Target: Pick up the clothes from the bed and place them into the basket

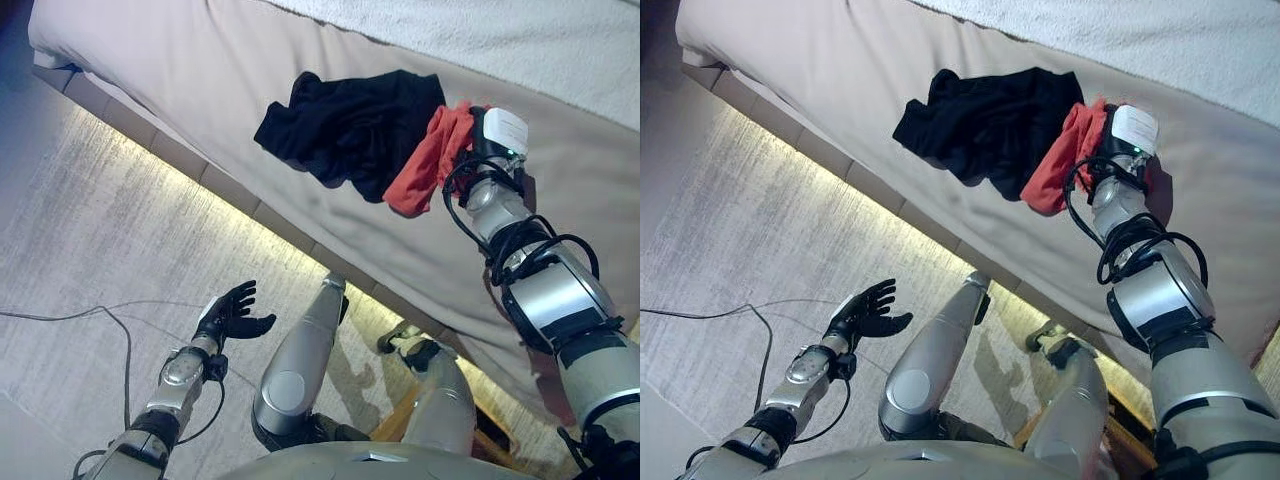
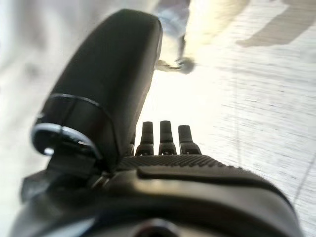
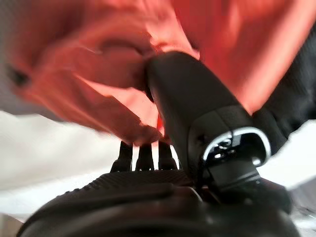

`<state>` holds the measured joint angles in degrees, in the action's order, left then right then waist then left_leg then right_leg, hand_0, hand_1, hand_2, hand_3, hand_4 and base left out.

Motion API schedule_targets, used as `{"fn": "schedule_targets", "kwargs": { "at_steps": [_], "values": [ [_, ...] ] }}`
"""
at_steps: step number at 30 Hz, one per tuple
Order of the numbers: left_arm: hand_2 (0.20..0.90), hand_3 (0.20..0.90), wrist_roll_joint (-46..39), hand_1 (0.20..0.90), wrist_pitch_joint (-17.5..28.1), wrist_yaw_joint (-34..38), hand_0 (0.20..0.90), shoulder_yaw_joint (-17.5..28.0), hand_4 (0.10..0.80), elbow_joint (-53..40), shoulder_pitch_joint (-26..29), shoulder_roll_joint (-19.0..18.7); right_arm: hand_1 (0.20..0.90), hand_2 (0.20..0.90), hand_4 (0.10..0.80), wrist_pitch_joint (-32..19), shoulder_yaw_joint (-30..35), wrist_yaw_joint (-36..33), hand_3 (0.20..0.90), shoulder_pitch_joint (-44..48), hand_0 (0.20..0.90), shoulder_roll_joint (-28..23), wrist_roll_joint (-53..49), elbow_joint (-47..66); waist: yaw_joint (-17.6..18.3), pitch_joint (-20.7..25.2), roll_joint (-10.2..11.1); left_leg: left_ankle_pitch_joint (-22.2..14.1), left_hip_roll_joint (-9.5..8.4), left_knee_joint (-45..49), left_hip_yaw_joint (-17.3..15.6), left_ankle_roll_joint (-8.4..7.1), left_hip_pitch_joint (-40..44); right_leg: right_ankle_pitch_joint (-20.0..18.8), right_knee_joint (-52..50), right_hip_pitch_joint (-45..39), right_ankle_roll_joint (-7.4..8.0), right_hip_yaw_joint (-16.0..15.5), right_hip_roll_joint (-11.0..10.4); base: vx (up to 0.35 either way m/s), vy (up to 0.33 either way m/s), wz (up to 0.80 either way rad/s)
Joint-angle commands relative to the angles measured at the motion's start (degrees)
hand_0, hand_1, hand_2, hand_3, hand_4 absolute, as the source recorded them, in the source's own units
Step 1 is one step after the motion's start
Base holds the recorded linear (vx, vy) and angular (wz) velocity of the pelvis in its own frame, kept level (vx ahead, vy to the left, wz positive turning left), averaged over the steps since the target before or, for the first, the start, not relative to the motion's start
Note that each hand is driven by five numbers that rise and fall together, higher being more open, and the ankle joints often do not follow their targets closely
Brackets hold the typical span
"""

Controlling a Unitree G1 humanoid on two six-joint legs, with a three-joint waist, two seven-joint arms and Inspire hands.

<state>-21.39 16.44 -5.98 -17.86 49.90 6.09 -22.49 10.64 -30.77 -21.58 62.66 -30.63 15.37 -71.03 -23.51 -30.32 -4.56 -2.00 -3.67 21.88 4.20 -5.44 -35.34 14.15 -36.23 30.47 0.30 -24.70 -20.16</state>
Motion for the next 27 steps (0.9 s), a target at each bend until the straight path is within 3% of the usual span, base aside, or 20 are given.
{"fn": "schedule_targets", "kwargs": {
  "at_steps": [1, 10, 18, 24, 25, 27],
  "values": [
    [0.900, 0.900, -3.1, 0.900, 2.1, 0.7, 0.900, 1.0, 0.800, -2.9, -7.3, -3.6, 0.300, 0.300, 0.100, 0.0, -0.9, 2.0, 0.200, 0.6, 0.300, -5.0, -3.9, -0.2, -0.5, 1.0, -4.1, -2.3, -1.89, 9.3, -2.3, 7.73, -2.1, -2.8, -5.2, -0.9, 1.71, 1.6, 1.1, -0.002, 0.001, -0.52],
    [0.900, 0.900, -3.6, 0.900, -0.1, 0.5, 0.900, 1.2, 0.800, -3.9, -6.3, -5.3, 0.300, 0.300, 0.100, -3.6, 0.7, 1.3, 0.200, -0.4, 0.300, -4.9, -5.7, -0.2, 0.2, 1.1, -3.4, -0.5, -0.14, 4.7, -2.0, 5.80, 2.1, -4.4, 3.0, -8.2, 2.14, 0.1, 4.0, 0.010, -0.059, -0.07],
    [0.900, 0.900, -2.6, 0.900, -1.5, 2.1, 0.900, 0.1, 0.800, -5.4, -6.4, -6.8, 0.300, 0.300, 0.100, -6.1, 3.5, -1.5, 0.200, -0.5, 0.300, -7.4, -11.8, 0.4, 0.2, 2.8, -1.3, 0.9, 1.55, 0.0, -1.5, 4.03, 7.0, -6.2, 12.3, -16.6, 2.57, -0.9, 7.2, 0.014, -0.116, 0.03],
    [0.900, 0.900, 1.0, 0.900, -1.2, 2.8, 0.900, 1.5, 0.800, -2.7, -8.4, -5.9, 0.300, 0.300, 0.100, -11.5, 8.8, -3.8, 0.200, -5.5, 0.300, -8.7, -21.0, 4.0, 1.4, 6.1, 1.0, 2.5, 3.11, -6.7, -2.5, 2.52, 13.2, -7.1, 20.3, -23.8, 2.90, -0.5, 10.2, 0.005, -0.056, -0.02],
    [0.900, 0.900, 1.5, 0.900, -1.2, 3.0, 0.900, 1.7, 0.800, -2.2, -8.6, -5.5, 0.300, 0.300, 0.100, -12.4, 9.9, -3.6, 0.200, -6.8, 0.300, -8.8, -22.0, 4.8, 1.7, 6.8, 1.1, 4.3, 3.39, -8.2, -3.1, 2.81, 13.7, -8.7, 22.0, -24.3, 2.59, -1.1, 10.5, -0.051, 0.021, -0.23],
    [0.900, 0.900, 2.5, 0.900, -1.1, 3.1, 0.900, 2.3, 0.800, -0.8, -9.3, -4.4, 0.300, 0.300, 0.100, -15.3, 12.7, -3.2, 0.200, -10.7, 0.300, -8.4, -23.9, 7.6, 3.0, 8.4, 2.0, 4.7, 3.90, -11.0, -3.8, 2.39, 16.6, -9.4, 25.1, -26.6, 2.95, -0.4, 11.3, -0.012, 0.017, -0.19]
  ]
}}
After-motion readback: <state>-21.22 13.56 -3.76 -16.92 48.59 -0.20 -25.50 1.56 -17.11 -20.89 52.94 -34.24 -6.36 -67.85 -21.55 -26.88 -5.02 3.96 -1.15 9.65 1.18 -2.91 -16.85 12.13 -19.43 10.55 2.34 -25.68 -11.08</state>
